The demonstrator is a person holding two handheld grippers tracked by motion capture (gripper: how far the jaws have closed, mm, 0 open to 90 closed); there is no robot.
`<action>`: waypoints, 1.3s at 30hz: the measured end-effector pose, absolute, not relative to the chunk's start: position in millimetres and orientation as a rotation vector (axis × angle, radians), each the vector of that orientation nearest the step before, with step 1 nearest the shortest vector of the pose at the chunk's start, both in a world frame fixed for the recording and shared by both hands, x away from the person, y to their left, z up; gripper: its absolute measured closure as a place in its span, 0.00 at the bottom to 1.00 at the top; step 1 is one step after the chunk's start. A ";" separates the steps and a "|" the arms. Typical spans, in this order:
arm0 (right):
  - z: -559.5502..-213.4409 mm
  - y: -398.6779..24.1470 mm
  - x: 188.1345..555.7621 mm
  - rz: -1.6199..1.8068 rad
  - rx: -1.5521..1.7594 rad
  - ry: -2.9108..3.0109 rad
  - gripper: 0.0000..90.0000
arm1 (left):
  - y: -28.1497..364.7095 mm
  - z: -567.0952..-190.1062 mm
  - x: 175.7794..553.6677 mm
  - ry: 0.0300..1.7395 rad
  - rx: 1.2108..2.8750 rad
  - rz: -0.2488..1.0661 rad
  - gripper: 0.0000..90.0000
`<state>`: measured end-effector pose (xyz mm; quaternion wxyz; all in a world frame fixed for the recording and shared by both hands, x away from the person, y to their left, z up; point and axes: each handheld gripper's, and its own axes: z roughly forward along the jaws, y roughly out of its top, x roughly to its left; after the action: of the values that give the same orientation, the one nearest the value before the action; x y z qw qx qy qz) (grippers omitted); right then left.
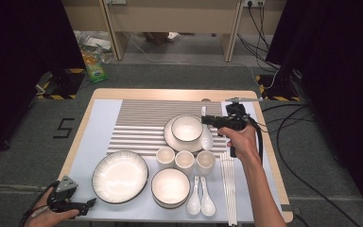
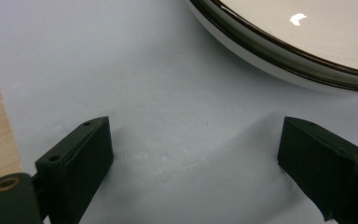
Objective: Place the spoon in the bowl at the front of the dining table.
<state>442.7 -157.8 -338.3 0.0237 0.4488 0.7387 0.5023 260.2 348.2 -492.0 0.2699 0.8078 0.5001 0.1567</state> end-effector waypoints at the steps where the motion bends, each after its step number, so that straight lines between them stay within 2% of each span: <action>1: -338.7 -156.9 445.4 1.553 1.394 2.281 0.95 | 348.3 -492.3 260.0 1.347 2.173 0.424 0.10; 11: -349.8 -147.1 469.3 1.546 1.457 2.255 0.95 | 348.2 -492.6 260.2 1.344 2.171 0.428 0.10; 39: -378.0 -145.2 507.0 1.515 1.598 2.148 0.95 | 348.3 -492.4 260.0 1.345 2.173 0.426 0.10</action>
<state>507.0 -145.2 -378.0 0.0328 0.5192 0.6979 0.4922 260.0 348.3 -492.4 0.2720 0.8071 0.4996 0.1582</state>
